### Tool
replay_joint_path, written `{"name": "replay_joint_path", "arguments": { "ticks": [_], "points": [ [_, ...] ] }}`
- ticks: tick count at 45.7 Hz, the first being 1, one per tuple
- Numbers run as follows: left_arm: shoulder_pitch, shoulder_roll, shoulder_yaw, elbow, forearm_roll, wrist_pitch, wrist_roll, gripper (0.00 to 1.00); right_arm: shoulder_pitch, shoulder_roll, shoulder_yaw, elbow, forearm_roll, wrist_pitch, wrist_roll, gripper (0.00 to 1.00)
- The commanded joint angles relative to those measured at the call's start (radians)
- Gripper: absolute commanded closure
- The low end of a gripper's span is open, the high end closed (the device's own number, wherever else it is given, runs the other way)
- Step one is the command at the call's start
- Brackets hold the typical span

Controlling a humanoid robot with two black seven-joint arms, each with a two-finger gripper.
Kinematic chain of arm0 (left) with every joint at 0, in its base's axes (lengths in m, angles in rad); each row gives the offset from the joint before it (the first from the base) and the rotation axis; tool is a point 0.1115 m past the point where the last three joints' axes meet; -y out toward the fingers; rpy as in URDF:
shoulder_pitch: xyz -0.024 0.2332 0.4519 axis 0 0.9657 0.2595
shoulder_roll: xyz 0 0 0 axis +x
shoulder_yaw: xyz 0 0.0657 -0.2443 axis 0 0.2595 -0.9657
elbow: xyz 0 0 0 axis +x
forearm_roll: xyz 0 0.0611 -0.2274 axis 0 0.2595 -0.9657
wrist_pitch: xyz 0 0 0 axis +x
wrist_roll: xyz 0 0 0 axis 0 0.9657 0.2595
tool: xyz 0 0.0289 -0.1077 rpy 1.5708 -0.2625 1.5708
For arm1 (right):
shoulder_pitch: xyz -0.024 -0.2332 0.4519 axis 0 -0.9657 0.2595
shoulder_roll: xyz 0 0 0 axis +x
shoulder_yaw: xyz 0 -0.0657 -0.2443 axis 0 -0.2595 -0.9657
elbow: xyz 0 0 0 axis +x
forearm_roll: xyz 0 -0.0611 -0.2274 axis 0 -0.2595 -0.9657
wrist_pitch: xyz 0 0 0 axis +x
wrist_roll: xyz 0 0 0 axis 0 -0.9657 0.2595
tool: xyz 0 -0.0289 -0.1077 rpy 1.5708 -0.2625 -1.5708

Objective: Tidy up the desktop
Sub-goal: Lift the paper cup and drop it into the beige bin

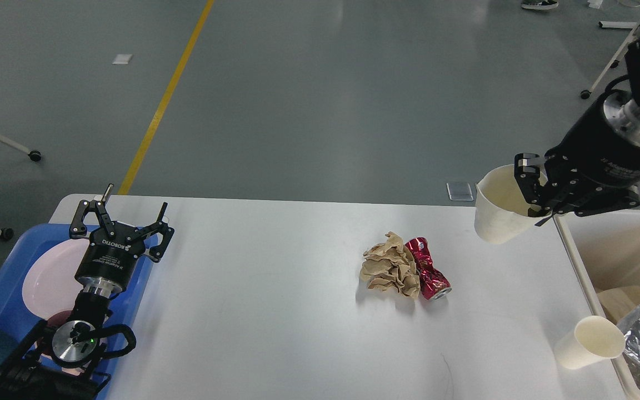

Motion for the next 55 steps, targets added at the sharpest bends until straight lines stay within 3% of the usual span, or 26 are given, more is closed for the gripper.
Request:
{"name": "replay_joint_path", "arguments": {
  "ticks": [1,12,17,20,23,26,34,41,46,55],
  "points": [
    [0.000,0.000,0.000,0.000,0.000,0.000,0.000,0.04,0.000,-0.008,0.000,0.001,-0.002,0.003,0.000,1.00],
    [0.000,0.000,0.000,0.000,0.000,0.000,0.000,0.03,-0.011,-0.008,-0.065,-0.007,-0.002,-0.023,0.000,1.00],
    [0.000,0.000,0.000,0.000,0.000,0.000,0.000,0.04,-0.035,-0.006,-0.145,-0.008,0.002,-0.083,0.003,1.00],
    [0.001,0.000,0.000,0.000,0.000,0.000,0.000,0.04,-0.043,-0.008,-0.194,-0.010,0.004,-0.099,0.030,1.00],
    [0.001,0.000,0.000,0.000,0.000,0.000,0.000,0.04,-0.054,-0.009,-0.265,-0.008,0.004,-0.107,0.107,1.00],
    [0.000,0.000,0.000,0.000,0.001,0.000,0.000,0.04,-0.077,-0.020,-0.329,-0.010,0.004,-0.115,0.144,1.00],
    [0.001,0.000,0.000,0.000,0.000,0.000,0.000,0.04,-0.216,-0.169,-0.374,-0.044,-0.022,-0.256,0.127,1.00],
    [0.001,0.000,0.000,0.000,0.000,0.002,0.000,0.03,-0.452,-0.271,-0.386,-0.198,-0.053,-0.340,0.123,1.00],
    [0.000,0.000,0.000,0.000,0.000,0.002,0.000,0.03,-0.601,-0.383,-0.369,-0.349,-0.054,-0.345,0.121,1.00],
    [0.001,0.000,0.000,0.000,0.000,0.000,0.000,0.03,-0.925,-0.459,-0.225,-0.594,-0.053,-0.368,0.123,1.00]
  ]
}}
